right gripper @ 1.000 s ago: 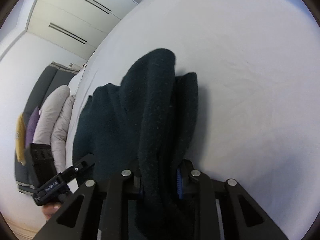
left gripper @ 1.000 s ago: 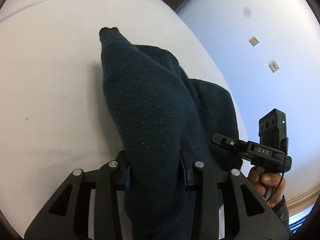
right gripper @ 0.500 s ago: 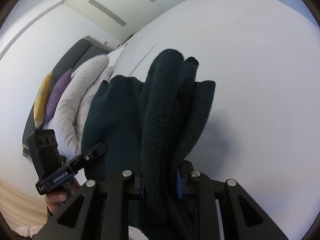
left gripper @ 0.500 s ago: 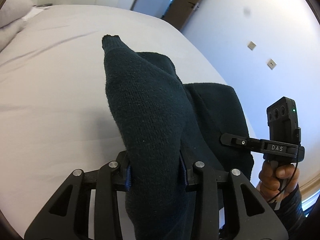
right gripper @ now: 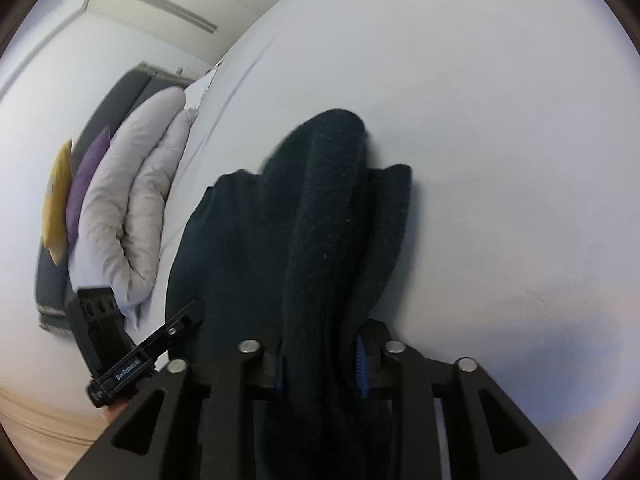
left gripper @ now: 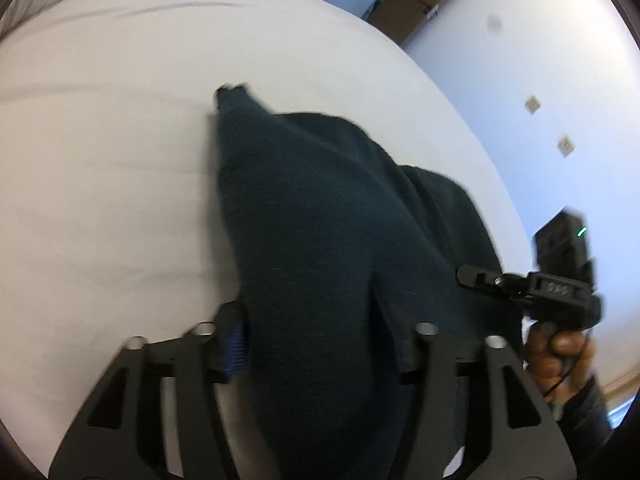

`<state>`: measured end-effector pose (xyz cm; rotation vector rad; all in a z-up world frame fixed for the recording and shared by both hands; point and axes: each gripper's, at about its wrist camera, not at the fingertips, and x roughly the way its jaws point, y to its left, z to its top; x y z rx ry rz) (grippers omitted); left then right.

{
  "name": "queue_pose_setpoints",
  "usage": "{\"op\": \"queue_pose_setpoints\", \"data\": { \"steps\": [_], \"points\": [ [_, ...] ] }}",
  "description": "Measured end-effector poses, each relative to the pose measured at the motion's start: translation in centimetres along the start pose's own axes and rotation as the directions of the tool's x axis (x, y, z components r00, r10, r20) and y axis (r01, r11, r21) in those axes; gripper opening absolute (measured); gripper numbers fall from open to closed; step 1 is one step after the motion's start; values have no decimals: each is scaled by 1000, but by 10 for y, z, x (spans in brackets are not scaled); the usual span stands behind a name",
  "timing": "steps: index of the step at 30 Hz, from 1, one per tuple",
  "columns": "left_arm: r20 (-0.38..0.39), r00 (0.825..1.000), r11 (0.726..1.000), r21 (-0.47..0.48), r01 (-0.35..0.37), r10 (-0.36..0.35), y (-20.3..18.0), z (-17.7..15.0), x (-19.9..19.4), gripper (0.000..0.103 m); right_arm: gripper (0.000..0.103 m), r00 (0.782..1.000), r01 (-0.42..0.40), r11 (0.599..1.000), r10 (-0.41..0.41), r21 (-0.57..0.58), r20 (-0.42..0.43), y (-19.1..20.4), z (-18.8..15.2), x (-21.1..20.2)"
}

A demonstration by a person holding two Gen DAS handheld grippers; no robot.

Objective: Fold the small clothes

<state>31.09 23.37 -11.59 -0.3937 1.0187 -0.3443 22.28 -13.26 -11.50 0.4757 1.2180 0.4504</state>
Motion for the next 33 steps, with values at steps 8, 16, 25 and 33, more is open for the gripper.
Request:
{"op": "queue_pose_setpoints", "data": {
  "steps": [8,16,25,33],
  "points": [
    [58,998,1000,-14,-2,3,7,-11,-19,76,51,991,-109,991,102,75,89,-28,-20,-30],
    [228,967,987,84,-134,112,-38,-15,-81,76,55,988,-14,1000,10,26,153,-11,-56,-84],
    [178,970,935,285,-211,165,-77,-70,-58,76,34,996,66,998,-66,-8,52,-14,-108,-77],
    [165,953,911,292,-292,253,-71,-85,-39,76,38,989,-14,1000,16,-9,145,-10,-113,-118]
  ]
}}
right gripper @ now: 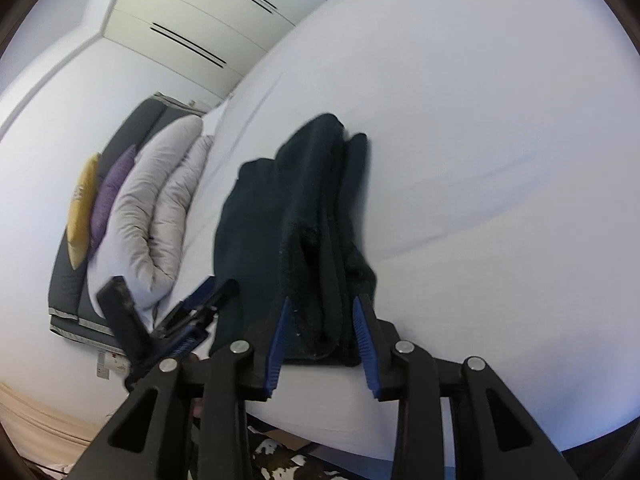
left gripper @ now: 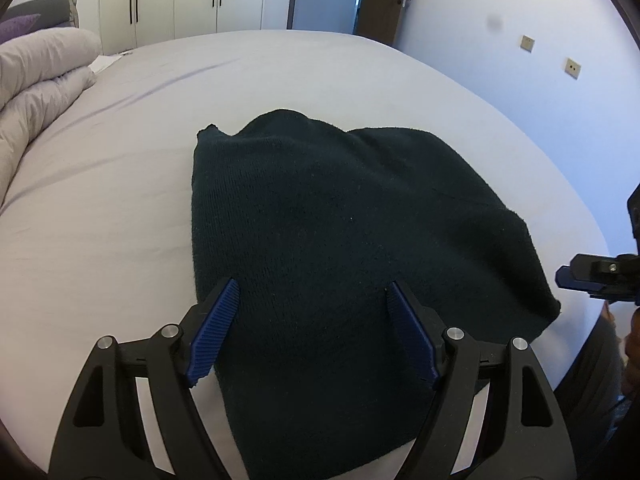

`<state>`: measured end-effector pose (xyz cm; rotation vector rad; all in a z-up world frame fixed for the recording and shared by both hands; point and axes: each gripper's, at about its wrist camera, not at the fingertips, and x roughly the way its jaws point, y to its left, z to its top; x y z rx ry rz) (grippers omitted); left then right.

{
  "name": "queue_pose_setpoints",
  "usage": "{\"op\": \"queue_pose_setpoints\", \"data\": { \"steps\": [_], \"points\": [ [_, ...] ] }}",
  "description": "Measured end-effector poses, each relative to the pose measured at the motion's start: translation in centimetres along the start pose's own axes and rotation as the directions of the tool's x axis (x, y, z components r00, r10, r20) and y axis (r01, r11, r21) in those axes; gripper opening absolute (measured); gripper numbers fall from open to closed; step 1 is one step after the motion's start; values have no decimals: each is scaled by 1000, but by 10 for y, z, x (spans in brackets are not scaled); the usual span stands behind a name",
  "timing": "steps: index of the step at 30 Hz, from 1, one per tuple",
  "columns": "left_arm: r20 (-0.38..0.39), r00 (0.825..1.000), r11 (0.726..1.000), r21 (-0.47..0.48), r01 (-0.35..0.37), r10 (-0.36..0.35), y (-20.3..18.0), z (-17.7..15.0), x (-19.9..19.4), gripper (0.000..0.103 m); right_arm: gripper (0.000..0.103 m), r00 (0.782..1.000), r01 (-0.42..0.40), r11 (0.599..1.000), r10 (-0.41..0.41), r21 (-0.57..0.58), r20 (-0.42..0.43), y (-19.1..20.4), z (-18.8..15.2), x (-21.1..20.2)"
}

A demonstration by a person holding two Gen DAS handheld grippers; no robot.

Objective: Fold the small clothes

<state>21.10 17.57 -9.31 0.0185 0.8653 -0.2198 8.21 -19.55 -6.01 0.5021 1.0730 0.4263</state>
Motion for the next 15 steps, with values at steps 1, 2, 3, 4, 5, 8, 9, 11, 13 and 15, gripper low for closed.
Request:
{"op": "queue_pose_setpoints", "data": {
  "steps": [1,2,3,4,5,8,9,11,13,15],
  "points": [
    [0,1000,1000,3,-6,6,-2,-2,-1,76,40,1000,-2,1000,2,-7,-5,0,-2,0],
    [1,1000,1000,5,-11,11,-4,-3,-1,76,40,1000,9,1000,-9,-23,-13,2,-4,3],
    [3,1000,1000,3,-12,12,-4,-3,-2,76,40,999,28,998,-29,-47,-19,7,-5,8],
    [3,1000,1000,0,-11,11,-4,-3,-1,76,40,999,39,997,-41,-72,-21,9,-7,8],
    [4,1000,1000,-5,-7,7,-4,-3,-1,76,40,999,42,994,-45,-103,-20,14,-8,10],
    [5,1000,1000,-17,4,-4,-1,-2,-4,76,40,995,98,969,-98,-225,14,44,-7,19],
    [5,1000,1000,-18,4,-4,-1,-1,-2,76,40,992,128,953,-127,-273,24,53,-8,22],
    [7,1000,1000,-17,0,0,-2,-1,-1,76,39,985,170,921,-170,-350,30,64,-12,28],
    [9,1000,1000,-18,-1,1,-2,-1,0,76,28,975,212,892,-221,-399,24,69,-16,37],
    [10,1000,1000,-24,5,-5,0,0,1,76,12,966,239,888,-257,-393,7,63,-17,46]
  ]
}}
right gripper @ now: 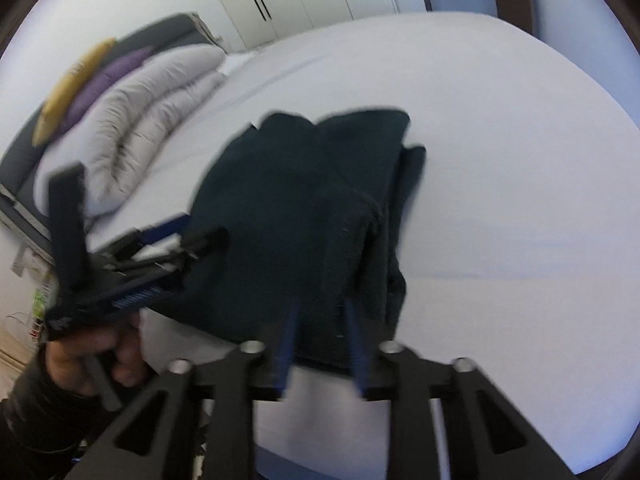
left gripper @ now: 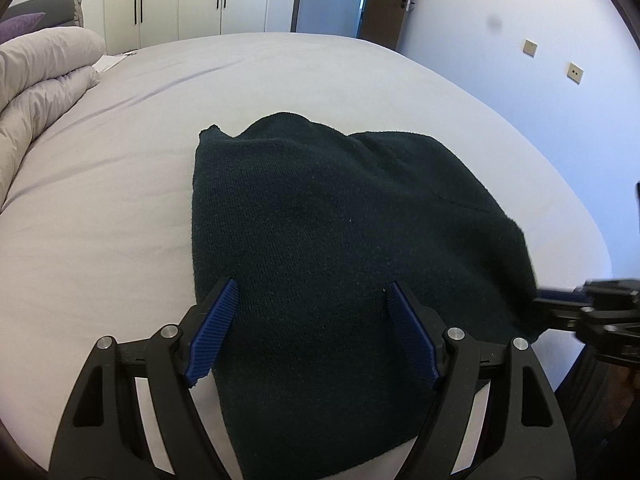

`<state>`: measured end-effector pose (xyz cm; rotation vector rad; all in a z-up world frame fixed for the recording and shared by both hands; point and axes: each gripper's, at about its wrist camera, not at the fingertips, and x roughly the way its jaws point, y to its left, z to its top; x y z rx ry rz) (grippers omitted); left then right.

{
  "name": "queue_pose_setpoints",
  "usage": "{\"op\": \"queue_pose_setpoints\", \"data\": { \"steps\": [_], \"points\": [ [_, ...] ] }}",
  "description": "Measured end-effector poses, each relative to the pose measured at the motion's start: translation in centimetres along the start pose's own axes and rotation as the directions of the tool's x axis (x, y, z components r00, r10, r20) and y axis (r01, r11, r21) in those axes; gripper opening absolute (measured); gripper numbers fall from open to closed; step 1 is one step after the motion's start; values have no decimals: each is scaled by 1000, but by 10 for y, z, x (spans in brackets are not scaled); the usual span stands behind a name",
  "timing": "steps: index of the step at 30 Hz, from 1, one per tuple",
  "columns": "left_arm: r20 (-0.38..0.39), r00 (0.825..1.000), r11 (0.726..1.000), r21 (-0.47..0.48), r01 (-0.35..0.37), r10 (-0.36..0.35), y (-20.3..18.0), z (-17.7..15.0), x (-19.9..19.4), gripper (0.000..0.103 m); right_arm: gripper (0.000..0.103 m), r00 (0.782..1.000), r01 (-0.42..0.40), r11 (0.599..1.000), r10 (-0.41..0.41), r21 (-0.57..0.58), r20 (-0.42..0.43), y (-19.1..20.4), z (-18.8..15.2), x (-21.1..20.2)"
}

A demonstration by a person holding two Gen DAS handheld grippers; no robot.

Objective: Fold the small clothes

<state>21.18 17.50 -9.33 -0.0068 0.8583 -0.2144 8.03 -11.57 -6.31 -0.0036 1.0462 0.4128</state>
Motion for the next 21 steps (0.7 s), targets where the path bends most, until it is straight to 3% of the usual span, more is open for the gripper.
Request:
{"op": "queue_pose_setpoints", "data": {
  "steps": [7,11,16,19,21],
  "points": [
    [55,995,994,-71,84,-80,0,17,-27,76,6,998,-69,982,70,178,5,-36,-16,-3],
    [81,991,994,6,105,-105,-27,35,-31,77,5,988,-153,927,152,344,29,-69,-36,-7],
    [-49,995,996,24,83,-82,-38,32,29,76,5,975,-216,864,214,454,58,-94,-57,6],
    [-21,1000,994,113,-5,8,-45,22,47,76,5,957,-281,833,278,477,79,-104,-58,14],
    [-10,999,989,143,-29,31,-50,19,46,77,9,963,-264,853,261,449,70,-100,-53,9]
  ]
}}
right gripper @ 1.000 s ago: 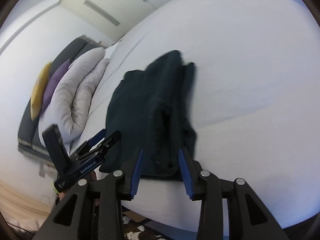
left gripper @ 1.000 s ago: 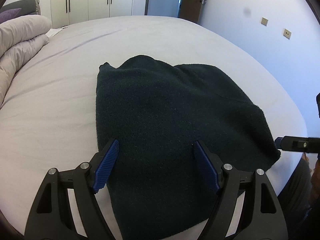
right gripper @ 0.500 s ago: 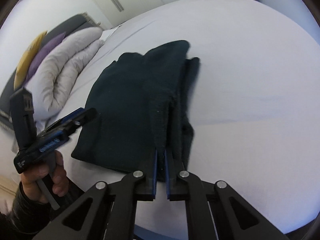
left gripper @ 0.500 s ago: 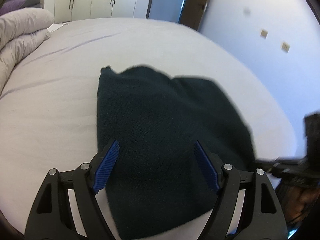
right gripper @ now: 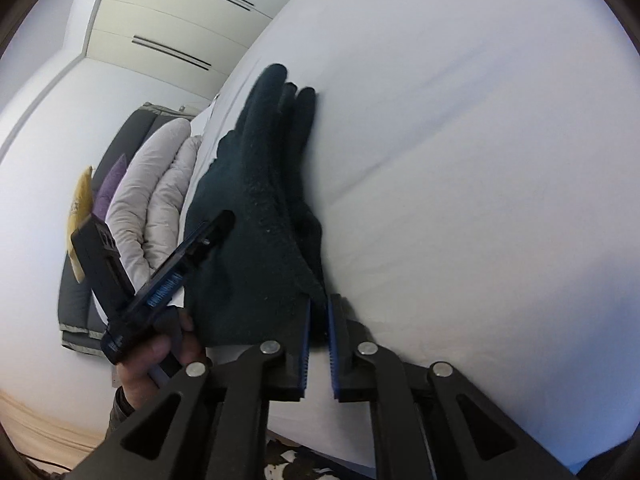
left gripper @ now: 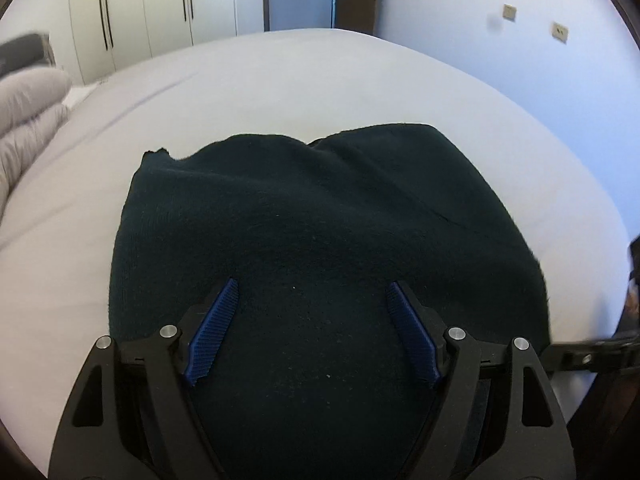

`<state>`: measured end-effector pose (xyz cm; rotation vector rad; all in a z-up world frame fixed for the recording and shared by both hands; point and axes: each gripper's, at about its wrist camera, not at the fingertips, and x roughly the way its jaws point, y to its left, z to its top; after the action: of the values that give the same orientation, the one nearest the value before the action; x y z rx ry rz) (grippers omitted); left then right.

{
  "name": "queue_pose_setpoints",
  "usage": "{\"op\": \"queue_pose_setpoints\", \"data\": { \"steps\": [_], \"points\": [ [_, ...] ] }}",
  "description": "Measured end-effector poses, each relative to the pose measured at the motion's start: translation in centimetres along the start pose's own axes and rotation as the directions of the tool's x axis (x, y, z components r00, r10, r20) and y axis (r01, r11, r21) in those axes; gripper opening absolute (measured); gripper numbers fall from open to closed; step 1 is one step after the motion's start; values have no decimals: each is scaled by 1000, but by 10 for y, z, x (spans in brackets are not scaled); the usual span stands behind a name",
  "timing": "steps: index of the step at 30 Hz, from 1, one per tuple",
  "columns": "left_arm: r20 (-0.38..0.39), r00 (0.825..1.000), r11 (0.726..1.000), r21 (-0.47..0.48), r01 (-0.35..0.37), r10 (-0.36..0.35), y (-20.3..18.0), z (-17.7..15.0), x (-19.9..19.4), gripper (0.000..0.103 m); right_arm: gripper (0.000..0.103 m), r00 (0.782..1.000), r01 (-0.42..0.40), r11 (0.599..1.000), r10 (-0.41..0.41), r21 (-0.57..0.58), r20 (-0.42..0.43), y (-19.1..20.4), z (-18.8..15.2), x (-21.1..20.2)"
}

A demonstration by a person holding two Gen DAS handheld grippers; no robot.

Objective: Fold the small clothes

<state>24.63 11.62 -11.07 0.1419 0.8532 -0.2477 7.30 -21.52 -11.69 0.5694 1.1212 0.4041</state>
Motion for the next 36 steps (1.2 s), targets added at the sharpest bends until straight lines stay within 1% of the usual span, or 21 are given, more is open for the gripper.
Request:
{"op": "queue_pose_setpoints", "data": {
  "steps": [2,3,5,8,9,11,14,15,16,19,20,21,22,23,24,27,30,32,33,35,36],
  "points": [
    [10,1000,999,-27,22,-22,7,-1,-1,77,20,1000,29,999,-30,-45,-6,12,2,-3],
    [17,999,999,-38,35,-34,10,-1,-1,77,21,999,42,997,-42,-61,-5,18,4,-5],
    [29,998,998,-42,52,-51,14,-3,-2,77,29,994,109,988,-110,-110,-8,32,11,-9],
    [51,996,995,-64,71,-68,24,-7,-1,77,29,986,157,975,-147,-154,72,54,30,-27],
    [57,996,994,-77,77,-73,26,-7,-2,77,29,987,142,976,-128,-165,96,60,42,-31],
    [59,996,993,-91,75,-70,29,-7,-2,77,29,992,86,979,-67,-183,106,75,59,-29],
    [61,997,995,-76,61,-56,27,-9,0,77,29,996,8,970,12,-242,85,100,84,-3],
    [63,996,995,-76,64,-59,29,-9,0,77,29,997,7,969,12,-245,78,102,90,8],
    [65,996,995,-79,68,-63,29,-11,-1,77,29,998,5,973,10,-229,66,100,95,17],
    [72,995,994,-83,74,-68,23,-12,-2,77,29,999,-48,989,50,-140,9,82,122,56],
    [75,995,995,-78,69,-63,20,-12,-2,77,28,1000,-25,993,25,-114,-2,73,128,66],
    [77,995,995,-75,65,-59,20,-13,-1,77,23,1000,-8,996,8,-94,-5,64,133,75],
    [81,995,995,-74,63,-57,20,-14,0,77,7,1000,4,997,-5,-79,-14,55,137,83],
    [85,994,995,-76,70,-63,21,-15,2,77,0,1000,21,997,-22,-75,-16,47,142,91],
    [88,994,994,-80,75,-67,23,-15,3,77,0,1000,9,997,-10,-72,-14,38,145,95],
    [93,993,993,-85,85,-77,26,-16,1,77,0,997,-75,997,75,-28,-6,22,148,90],
    [96,993,993,-81,82,-74,26,-17,-1,77,0,998,-59,998,60,-23,21,22,145,74],
    [98,992,992,-89,89,-80,26,-17,-4,77,9,997,-53,998,54,-20,47,30,137,54],
    [100,991,990,-101,98,-88,28,-16,-6,77,11,995,-82,996,84,-34,61,37,129,42],
    [104,989,984,-135,120,-107,32,-13,-6,78,20,989,-130,989,134,-70,57,54,107,26],
    [103,988,981,-148,127,-112,33,-14,-8,78,21,988,-139,986,144,-91,49,61,95,22]
  ]
}}
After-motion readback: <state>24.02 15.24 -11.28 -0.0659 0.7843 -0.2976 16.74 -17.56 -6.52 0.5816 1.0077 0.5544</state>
